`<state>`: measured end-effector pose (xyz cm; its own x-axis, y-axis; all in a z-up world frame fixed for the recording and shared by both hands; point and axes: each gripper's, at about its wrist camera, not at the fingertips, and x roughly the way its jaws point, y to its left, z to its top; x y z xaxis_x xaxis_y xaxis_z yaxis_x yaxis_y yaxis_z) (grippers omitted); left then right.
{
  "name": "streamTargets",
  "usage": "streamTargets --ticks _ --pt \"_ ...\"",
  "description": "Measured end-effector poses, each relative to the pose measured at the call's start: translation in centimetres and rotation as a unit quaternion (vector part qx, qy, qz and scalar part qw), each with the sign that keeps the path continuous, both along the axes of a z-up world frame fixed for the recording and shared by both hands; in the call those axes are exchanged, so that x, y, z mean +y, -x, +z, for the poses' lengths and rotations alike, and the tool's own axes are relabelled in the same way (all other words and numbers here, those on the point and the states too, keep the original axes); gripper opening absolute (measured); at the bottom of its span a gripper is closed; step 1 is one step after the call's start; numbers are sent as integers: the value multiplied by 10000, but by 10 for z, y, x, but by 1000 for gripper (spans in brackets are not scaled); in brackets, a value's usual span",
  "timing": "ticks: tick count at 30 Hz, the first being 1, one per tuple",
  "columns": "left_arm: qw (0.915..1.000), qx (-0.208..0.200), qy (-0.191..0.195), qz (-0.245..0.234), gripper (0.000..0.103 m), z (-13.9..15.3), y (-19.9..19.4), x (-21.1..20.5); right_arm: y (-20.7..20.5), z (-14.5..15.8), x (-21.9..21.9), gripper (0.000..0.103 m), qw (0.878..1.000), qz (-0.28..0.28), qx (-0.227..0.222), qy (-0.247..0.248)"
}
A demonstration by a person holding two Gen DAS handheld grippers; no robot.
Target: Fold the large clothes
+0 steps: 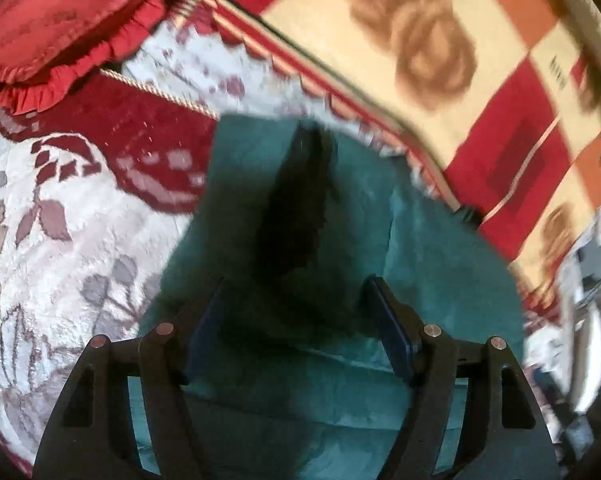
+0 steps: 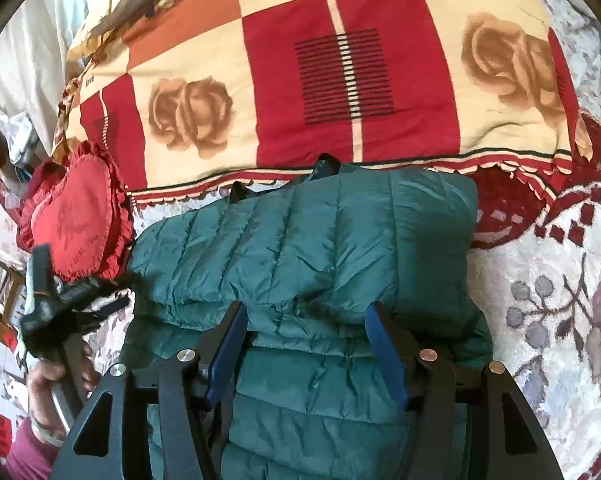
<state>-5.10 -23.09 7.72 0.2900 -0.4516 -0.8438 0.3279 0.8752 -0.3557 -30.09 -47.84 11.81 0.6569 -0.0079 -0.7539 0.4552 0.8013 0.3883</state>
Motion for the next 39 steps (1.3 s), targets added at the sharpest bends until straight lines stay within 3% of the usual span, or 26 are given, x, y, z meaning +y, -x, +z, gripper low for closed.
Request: streamTargets --ticks 2,3,5,9,12,16,19,22,26,31,32,35,38,39 --pt "9998 -124 41 -116 66 1 5 -9 0 1 -5 59 9999 -116 -12 25" --pt "9995 -245 80 -170 43 4 9 -11 -1 1 -6 59 9999 -153 -20 22" --pt "9969 -730 -67 -283 21 21 16 -16 -8 -1 -9 59 9998 -206 5 29" --pt "9934 -1113 90 -268 15 40 17 -3 -28 -6 -1 59 9996 -47 120 265" --pt "9945 -1042 58 -87 14 30 5 13 -43 -15 4 59 9995 30 134 280" --pt "9970 -747 -193 43 15 -9 1 21 -64 -46 7 59 9986 100 467 223" --pt "9977 -658 -176 35 15 -24 6 18 -74 -64 13 59 9957 188 738 532" --pt "9971 -729 -229 22 16 -23 10 16 -78 -64 17 59 9919 258 922 836" --pt "9978 -645 -93 109 30 -12 12 25 -65 -44 17 59 9930 198 810 831" --pt "9936 -1096 -66 270 30 14 24 36 -40 -23 17 59 9958 151 462 782" --pt "9921 -1227 -99 257 32 20 27 35 -38 -21 18 59 9956 129 454 814" --pt "9883 -1504 -182 160 55 32 33 30 -37 -18 19 59 9948 10 474 904" --pt "9830 -1816 -275 87 57 36 37 20 -41 -20 14 59 9939 -196 510 956" --pt "9826 -1825 -346 41 57 33 34 16 -44 -22 12 64 9937 -244 532 961"
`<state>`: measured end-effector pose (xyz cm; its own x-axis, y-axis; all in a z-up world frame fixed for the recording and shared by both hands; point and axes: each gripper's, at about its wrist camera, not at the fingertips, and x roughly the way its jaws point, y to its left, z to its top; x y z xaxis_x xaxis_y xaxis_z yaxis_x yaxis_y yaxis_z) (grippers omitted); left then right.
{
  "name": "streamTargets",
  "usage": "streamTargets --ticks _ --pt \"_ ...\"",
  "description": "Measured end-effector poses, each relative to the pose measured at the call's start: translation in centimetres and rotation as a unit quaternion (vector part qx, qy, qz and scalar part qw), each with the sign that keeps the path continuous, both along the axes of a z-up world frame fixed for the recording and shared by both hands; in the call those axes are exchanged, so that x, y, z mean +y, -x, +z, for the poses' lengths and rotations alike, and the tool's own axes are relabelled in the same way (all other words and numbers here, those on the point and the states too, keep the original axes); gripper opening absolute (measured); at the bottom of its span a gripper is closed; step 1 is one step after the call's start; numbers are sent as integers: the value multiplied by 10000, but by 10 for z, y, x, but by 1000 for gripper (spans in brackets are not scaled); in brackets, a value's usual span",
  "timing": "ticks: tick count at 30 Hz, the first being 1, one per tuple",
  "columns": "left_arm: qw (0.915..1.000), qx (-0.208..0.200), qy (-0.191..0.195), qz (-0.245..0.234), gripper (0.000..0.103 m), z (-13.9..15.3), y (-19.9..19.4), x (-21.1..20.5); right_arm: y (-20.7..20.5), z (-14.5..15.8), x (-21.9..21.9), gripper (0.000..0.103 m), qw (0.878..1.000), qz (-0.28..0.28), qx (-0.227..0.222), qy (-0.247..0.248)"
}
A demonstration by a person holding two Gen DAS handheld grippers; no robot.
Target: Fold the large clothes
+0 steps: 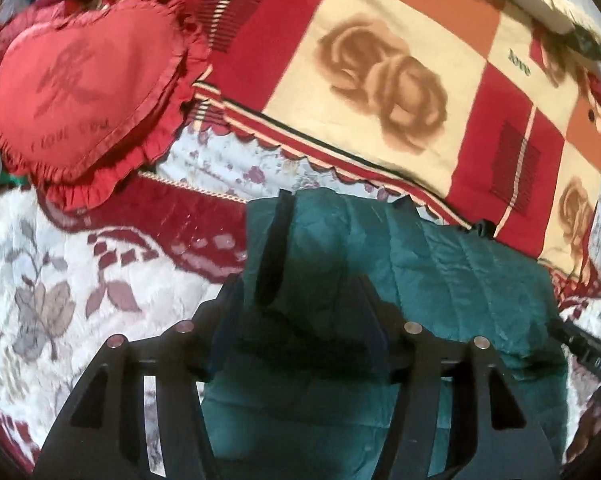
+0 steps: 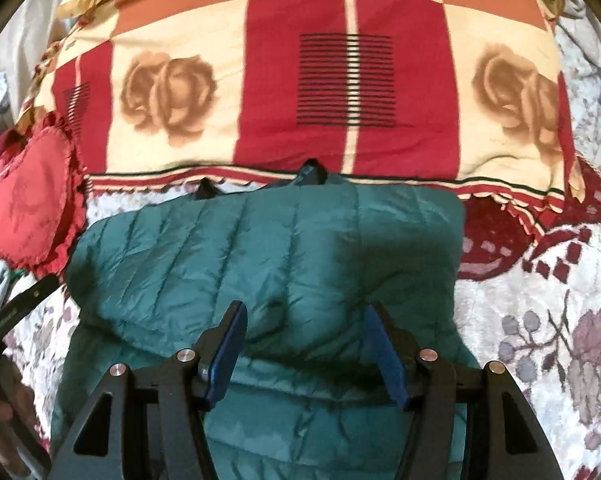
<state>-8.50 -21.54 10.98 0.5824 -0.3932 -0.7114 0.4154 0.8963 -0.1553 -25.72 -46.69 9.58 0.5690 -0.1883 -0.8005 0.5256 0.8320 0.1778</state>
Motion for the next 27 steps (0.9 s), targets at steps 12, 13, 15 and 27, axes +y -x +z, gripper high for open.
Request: streamTargets --ticks 12,13,15,27 --pt "9955 332 -878 -110 60 -54 -16 -19 -24 -39 -6 70 9972 65 632 385" --pt "9955 326 -886 -103 60 -51 -15 -17 -22 -33 -6 70 9974 49 627 352" --pt "9956 263 -894 -108 60 -45 -11 -13 -14 -22 -5 70 9983 8 511 285" --pt "9977 127 -669 -61 60 -17 22 34 40 -5 15 70 9992 -77 386 34"
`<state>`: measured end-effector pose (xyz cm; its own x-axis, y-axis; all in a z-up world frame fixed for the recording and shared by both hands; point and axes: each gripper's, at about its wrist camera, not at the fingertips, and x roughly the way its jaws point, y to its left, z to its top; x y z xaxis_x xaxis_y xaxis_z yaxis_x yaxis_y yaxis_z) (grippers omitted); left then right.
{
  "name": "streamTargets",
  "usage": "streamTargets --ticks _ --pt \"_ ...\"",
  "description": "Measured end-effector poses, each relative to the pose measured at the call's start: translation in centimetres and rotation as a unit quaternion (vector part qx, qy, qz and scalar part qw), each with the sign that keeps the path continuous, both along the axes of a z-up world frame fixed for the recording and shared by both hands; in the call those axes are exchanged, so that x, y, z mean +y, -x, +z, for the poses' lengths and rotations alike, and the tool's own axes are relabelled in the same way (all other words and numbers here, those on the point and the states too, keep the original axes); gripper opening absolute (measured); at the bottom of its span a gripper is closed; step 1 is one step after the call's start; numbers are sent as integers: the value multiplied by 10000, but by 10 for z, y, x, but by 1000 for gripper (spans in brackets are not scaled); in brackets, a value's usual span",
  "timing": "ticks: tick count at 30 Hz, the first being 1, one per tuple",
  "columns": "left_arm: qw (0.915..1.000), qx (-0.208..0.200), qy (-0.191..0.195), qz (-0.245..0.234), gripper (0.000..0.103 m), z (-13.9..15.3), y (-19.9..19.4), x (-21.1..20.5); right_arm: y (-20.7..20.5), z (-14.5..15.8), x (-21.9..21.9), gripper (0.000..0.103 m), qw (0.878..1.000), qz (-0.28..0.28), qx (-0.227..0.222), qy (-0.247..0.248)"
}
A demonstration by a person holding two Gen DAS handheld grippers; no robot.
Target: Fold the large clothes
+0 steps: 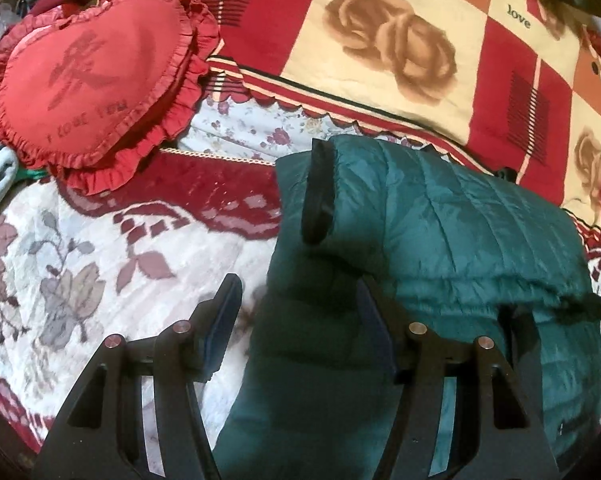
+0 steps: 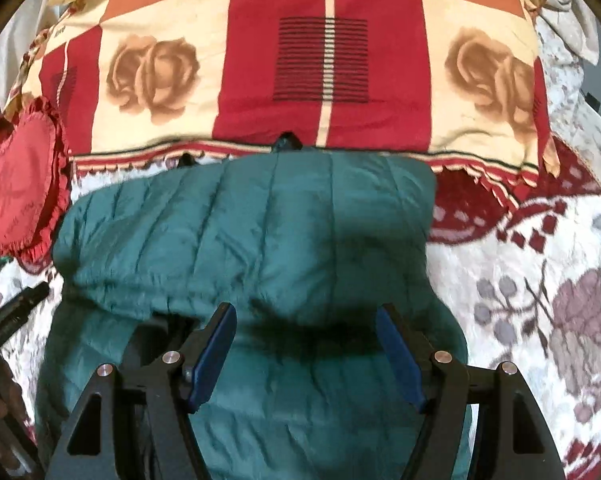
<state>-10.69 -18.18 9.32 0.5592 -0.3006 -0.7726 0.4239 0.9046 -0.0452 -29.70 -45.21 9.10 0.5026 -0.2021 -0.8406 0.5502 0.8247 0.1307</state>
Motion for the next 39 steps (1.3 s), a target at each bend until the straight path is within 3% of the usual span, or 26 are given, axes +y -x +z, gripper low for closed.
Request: streamTargets --ticks 4,13,27,39 --pt "10000 -4 8 -57 60 3 20 19 26 -3 5 70 9995 -36 -39 -300" --pt "9998 -111 -69 -162 60 2 73 73 98 0 37 75 9986 209 78 -483" --pt "9996 282 -38 24 60 -22 124 142 199 -10 73 82 9969 204 325 -683" --pt "9990 414 -58 125 60 -31 147 158 228 -24 82 88 9957 83 371 -845"
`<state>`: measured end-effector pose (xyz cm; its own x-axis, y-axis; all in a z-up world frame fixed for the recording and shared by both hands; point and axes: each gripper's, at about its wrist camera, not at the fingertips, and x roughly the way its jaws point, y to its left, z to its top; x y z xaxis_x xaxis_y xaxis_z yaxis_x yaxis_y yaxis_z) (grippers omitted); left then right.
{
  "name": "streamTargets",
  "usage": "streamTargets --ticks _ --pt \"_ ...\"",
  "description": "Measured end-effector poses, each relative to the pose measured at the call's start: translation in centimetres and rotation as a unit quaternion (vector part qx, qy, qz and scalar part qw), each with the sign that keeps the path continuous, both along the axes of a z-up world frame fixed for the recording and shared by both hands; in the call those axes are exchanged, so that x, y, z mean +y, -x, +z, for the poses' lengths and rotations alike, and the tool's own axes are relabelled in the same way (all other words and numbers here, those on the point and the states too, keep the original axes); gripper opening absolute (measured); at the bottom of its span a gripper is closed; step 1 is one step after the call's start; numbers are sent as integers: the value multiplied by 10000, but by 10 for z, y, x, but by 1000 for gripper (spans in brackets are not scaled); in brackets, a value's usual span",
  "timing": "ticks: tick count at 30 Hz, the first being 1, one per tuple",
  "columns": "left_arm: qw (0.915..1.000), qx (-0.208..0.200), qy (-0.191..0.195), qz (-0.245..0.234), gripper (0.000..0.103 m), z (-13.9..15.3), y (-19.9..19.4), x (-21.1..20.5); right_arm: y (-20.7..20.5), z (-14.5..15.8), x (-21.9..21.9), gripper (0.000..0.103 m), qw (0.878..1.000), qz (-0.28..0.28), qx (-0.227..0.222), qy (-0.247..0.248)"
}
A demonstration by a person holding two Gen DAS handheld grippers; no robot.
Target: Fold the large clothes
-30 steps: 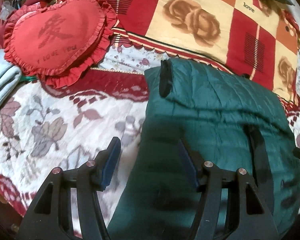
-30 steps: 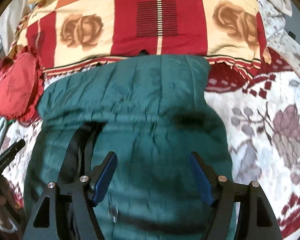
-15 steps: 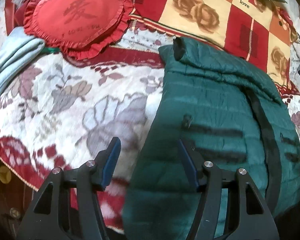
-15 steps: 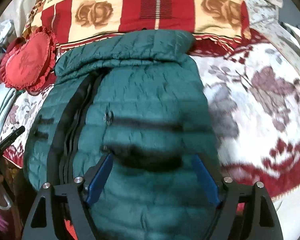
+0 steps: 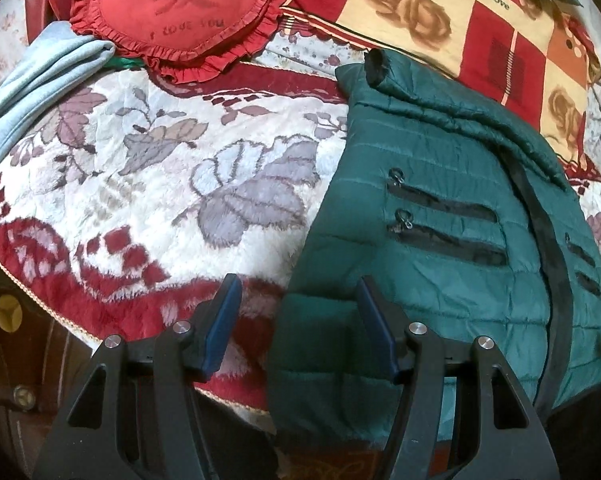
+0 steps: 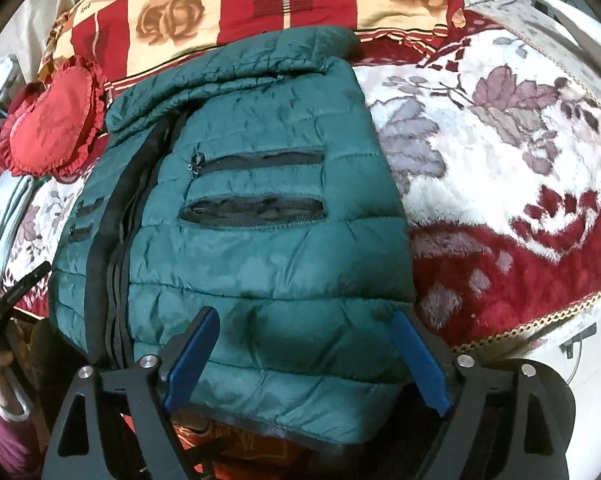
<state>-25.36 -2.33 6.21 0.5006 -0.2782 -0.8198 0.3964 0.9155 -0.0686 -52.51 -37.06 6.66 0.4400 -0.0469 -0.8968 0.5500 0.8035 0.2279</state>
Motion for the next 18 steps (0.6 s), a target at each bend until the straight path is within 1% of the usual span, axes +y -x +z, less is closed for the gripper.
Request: streamTargets --ticks 8,12,18 --pt "10000 -72 2 -4 61 4 7 3 6 -3 3 89 10000 -4 -27 -85" --pt "10000 8 -16 10 61 0 8 7 9 -11 1 90 9998 -104 18 -189" --pt "9999 105 44 91 61 -5 4 15 7 -17 3 91 9998 -59 59 -189"
